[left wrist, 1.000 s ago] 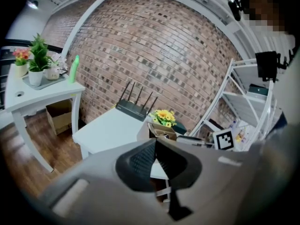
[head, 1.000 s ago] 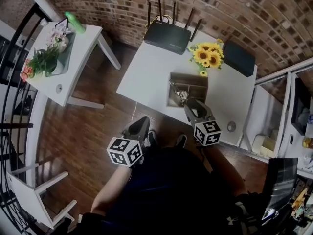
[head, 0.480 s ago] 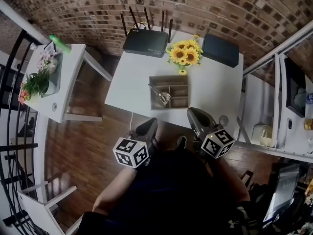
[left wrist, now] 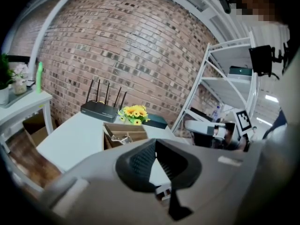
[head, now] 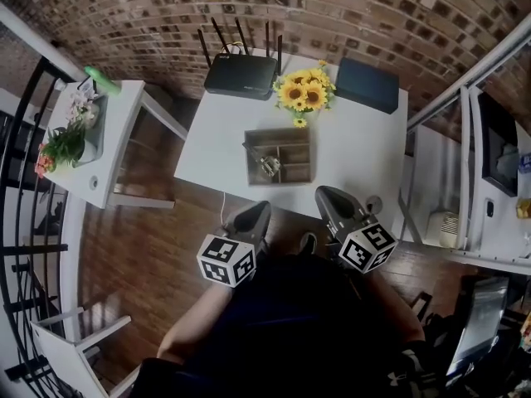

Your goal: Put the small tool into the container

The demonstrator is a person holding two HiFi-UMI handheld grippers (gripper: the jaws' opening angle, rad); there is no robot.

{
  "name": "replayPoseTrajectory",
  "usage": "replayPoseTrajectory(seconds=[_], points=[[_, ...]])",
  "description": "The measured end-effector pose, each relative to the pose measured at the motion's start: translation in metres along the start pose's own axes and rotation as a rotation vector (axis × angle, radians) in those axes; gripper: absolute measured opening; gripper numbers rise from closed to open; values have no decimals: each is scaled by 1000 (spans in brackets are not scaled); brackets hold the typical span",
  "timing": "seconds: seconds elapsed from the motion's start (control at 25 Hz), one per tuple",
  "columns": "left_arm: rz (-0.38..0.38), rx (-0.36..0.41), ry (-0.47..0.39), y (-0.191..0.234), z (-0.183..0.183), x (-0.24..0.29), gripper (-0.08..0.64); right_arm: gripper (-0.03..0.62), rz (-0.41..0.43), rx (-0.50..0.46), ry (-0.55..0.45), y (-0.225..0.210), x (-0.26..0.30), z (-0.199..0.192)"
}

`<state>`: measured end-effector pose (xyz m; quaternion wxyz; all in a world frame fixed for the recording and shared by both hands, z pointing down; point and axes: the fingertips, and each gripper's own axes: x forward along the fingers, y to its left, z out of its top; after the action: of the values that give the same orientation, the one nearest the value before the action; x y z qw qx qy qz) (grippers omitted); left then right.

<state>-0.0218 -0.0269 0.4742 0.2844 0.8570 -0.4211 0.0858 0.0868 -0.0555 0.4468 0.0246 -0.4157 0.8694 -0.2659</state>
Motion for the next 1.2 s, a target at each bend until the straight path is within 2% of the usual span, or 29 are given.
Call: replayPoseTrajectory(seconds=[0.48,1.2], points=[[49,-16,-22,11,1,-12,3,11,45,-26,2,9,11,5],[40,-28,-6,21,2,-15,3,11,45,-29,10,16,18,4]])
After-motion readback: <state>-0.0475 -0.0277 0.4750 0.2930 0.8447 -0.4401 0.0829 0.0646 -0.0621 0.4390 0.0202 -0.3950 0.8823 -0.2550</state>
